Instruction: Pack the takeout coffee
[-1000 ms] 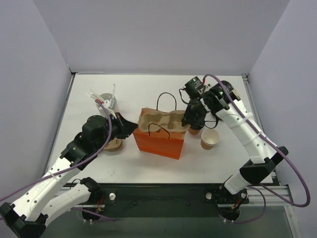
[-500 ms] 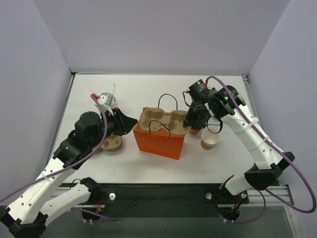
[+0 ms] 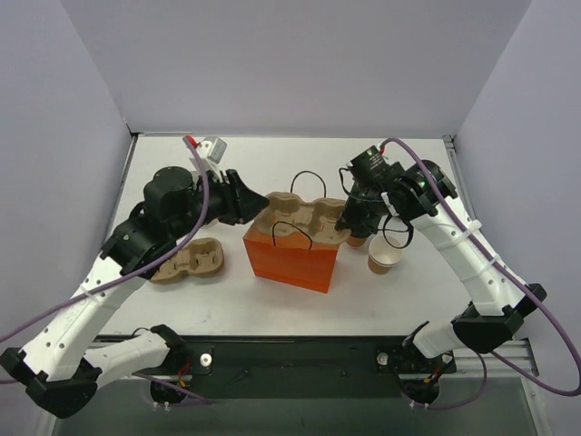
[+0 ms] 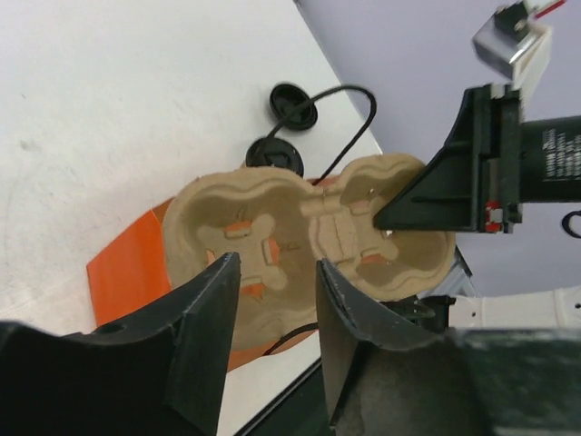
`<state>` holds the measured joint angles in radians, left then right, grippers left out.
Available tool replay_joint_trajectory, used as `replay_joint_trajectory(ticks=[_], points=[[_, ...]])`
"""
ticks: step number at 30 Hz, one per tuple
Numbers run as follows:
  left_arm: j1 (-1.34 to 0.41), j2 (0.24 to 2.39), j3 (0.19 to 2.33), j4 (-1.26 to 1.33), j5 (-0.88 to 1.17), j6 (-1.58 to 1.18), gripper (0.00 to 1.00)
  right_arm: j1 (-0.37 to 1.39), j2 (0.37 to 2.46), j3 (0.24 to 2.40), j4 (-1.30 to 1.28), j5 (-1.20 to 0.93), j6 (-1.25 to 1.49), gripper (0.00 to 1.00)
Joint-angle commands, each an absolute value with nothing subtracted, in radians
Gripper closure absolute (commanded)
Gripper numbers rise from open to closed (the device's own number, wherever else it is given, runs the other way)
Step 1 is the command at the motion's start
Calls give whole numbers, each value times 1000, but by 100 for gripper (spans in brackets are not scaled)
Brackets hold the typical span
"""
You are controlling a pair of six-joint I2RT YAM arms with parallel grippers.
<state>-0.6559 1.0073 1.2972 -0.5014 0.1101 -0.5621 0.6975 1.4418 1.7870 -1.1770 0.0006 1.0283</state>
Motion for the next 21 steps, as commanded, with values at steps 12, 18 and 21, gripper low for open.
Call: replay_joint_trajectory(ticks=[12, 18, 21], points=[[-822, 1135, 1331, -457, 127, -558, 28, 739, 1417, 1772, -1140, 46, 1014, 94], [-884, 1187, 1344, -456, 31, -552, 28, 742, 1414, 1761, -1121, 38, 1006, 94], [-887, 1209, 1361, -463, 8, -537, 28, 744, 1414, 1759, -1120, 37, 1005, 94]])
